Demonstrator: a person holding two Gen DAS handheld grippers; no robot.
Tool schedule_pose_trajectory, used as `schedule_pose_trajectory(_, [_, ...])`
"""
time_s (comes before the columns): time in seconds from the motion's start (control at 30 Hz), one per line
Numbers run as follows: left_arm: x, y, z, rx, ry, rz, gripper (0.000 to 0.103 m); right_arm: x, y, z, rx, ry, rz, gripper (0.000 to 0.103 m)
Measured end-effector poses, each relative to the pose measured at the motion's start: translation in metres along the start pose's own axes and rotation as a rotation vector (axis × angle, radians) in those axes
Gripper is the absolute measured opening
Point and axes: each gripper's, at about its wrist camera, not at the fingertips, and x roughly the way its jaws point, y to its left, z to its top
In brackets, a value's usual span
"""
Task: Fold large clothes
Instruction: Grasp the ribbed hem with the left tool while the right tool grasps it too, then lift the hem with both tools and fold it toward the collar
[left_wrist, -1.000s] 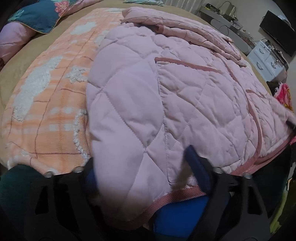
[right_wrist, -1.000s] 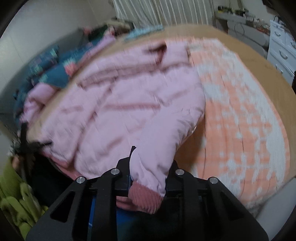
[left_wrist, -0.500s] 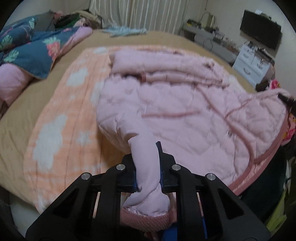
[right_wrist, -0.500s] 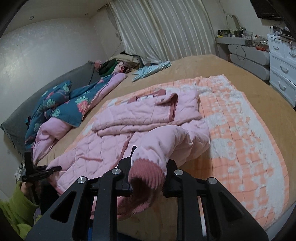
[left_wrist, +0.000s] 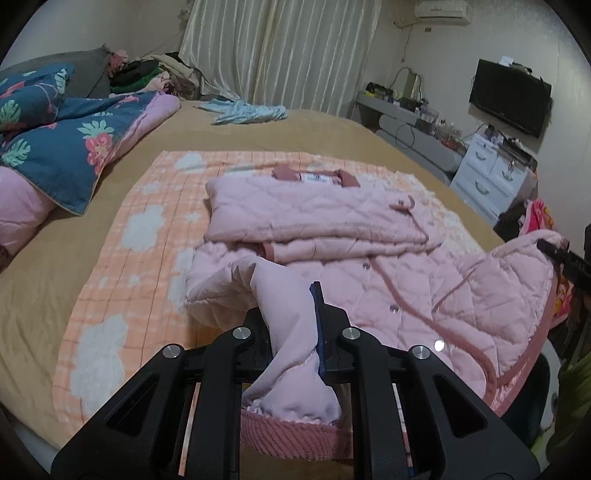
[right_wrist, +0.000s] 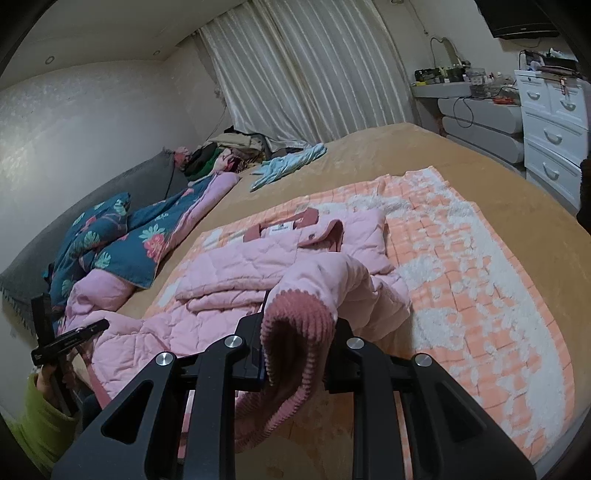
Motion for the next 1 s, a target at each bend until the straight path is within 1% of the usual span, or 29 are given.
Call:
schedule_pose_trajectory(0.3, [-0.004, 0.0, 0.03, -0.018, -0.049, -0.008, 0.008, 0.005, 0.0, 0.023, 0.012, -0.028, -0.024, 0.019])
schedule_pose_trajectory(0.5, [-0.003, -0.001, 0.048, -0.019, -0.076, 0.004, 0.008, 0.01, 0.0, 0.038, 0.013, -0.039, -0.031, 0.018])
schedule_pose_trajectory(0.6, [-0.002, 0.0, 0.058, -0.012, -0.095, 0.03, 0.008, 0.012, -0.003, 0.046, 0.025, -0.041, -0.027, 0.018])
schedule_pose_trajectory(0.87, [0.012, 0.009, 0.082, -0.043, -0.119, 0.059, 0.009, 0.025, -0.009, 0.066, 0.075, -0.038, -0.015, 0.018])
schedule_pose_trajectory(1.0, [0.018, 0.012, 0.091, -0.049, -0.136, 0.1, 0.009, 0.034, -0.014, 0.076, 0.095, -0.034, -0.031, 0.018])
